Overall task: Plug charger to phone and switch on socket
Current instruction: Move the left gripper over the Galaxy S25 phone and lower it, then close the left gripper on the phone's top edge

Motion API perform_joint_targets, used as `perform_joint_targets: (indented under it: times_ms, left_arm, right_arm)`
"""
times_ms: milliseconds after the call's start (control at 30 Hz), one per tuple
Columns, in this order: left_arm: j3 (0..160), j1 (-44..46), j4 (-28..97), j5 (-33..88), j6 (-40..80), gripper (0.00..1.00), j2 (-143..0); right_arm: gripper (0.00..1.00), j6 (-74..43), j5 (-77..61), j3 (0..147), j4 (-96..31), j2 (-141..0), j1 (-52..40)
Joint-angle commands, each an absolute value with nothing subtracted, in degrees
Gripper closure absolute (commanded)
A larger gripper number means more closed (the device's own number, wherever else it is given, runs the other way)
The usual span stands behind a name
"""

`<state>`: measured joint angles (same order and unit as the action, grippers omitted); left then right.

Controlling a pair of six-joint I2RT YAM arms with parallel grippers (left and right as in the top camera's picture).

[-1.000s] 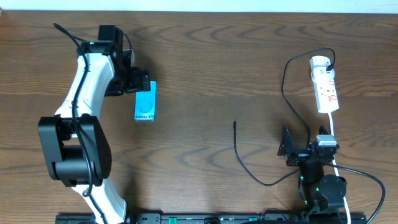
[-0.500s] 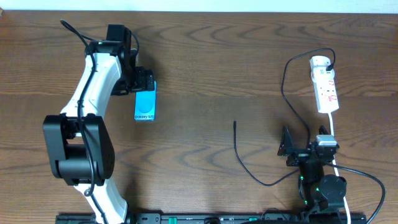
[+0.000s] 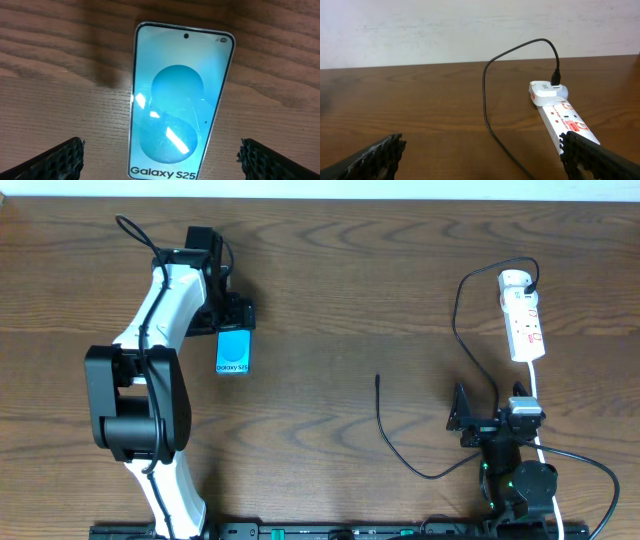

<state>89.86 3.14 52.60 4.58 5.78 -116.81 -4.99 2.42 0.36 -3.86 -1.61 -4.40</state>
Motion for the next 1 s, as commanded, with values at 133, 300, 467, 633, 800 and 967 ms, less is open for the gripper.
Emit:
perform_joint_targets:
  times_ms: [133,300,467,633,800,967]
  left_arm:
    - [88.6,3.4,51.6,4.3,6.1,0.01,-117.0]
    - [85.9,3.4,49.5,4.3,6.1,0.01,-117.0]
    - [84.5,3.4,48.2,4.3,6.1,0.01,-117.1]
    - [84.5,3.4,47.7,4.3,6.3,0.01,-118.3]
    - [84.5,3.4,47.4,5.6,6.3,0.01,-119.9]
    - [84.5,4.6,46.5,5.5,6.3,0.01,-120.0]
  right_arm:
    - [0.01,-5.3,3.0,0.3,-4.1,-1.4,-4.6]
    - [0.01,-5.3,3.0,0.3,-4.1,-1.4,-4.6]
    - [0.01,-5.3,3.0,0.3,-4.1,-1.4,-4.6]
    - [0.01,-5.3,3.0,0.3,-4.1,-1.4,-4.6]
    - [0.01,-5.3,3.0,0.3,-4.1,-1.4,-4.6]
    - [0.01,-5.3,3.0,0.3,-4.1,-1.4,-4.6]
